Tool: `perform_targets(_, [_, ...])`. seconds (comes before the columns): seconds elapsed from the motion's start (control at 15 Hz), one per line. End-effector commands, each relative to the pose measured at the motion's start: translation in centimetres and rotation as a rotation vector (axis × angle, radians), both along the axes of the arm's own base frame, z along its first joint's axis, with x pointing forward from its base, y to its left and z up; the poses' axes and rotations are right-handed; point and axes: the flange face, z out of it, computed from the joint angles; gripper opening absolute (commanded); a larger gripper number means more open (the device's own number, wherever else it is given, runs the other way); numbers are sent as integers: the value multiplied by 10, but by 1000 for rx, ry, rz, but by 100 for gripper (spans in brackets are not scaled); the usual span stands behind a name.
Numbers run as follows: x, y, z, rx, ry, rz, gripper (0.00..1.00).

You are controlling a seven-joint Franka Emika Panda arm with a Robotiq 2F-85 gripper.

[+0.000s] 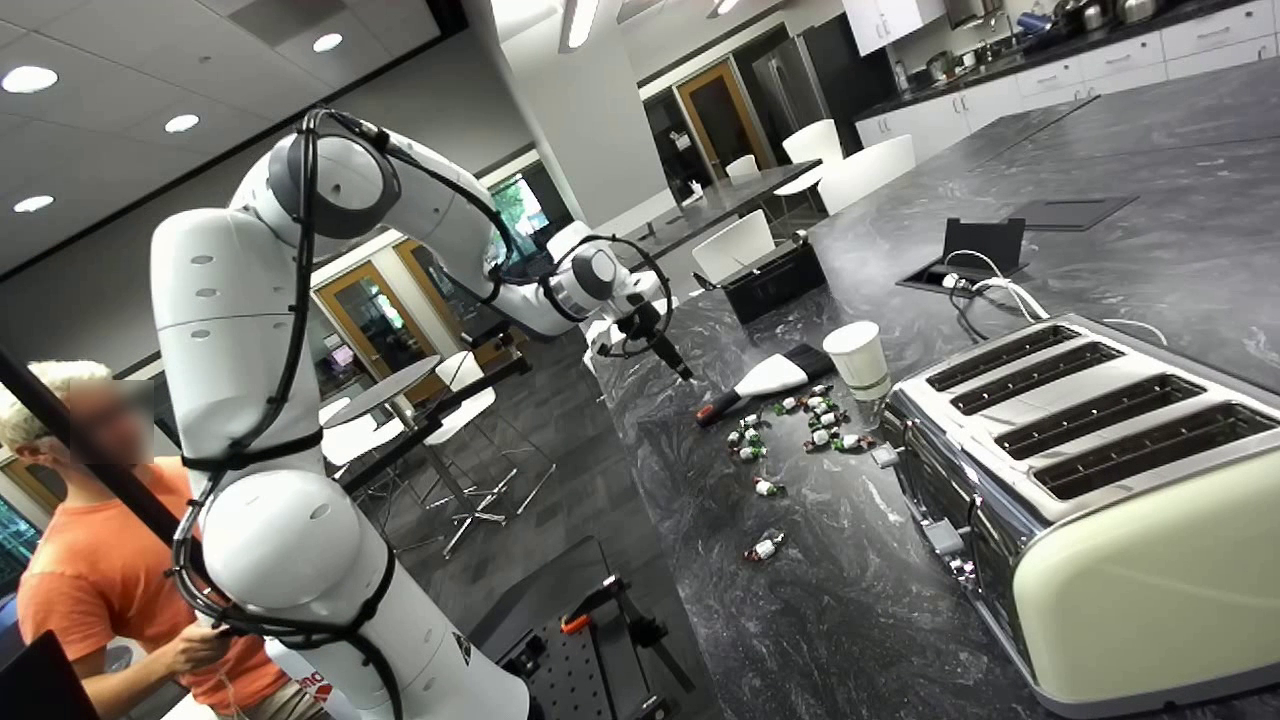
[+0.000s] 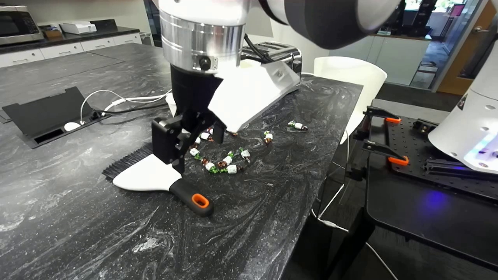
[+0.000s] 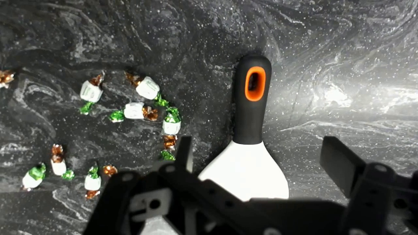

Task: Sweep the sweets to the right

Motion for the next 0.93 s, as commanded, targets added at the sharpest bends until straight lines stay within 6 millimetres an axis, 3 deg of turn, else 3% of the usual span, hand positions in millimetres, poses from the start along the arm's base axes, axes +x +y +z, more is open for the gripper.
perform_targets(0.0, [7,8,-20,49,-40,-116,100])
perform_targets(0.87, [21,24,-77,-12,-67,-85,100])
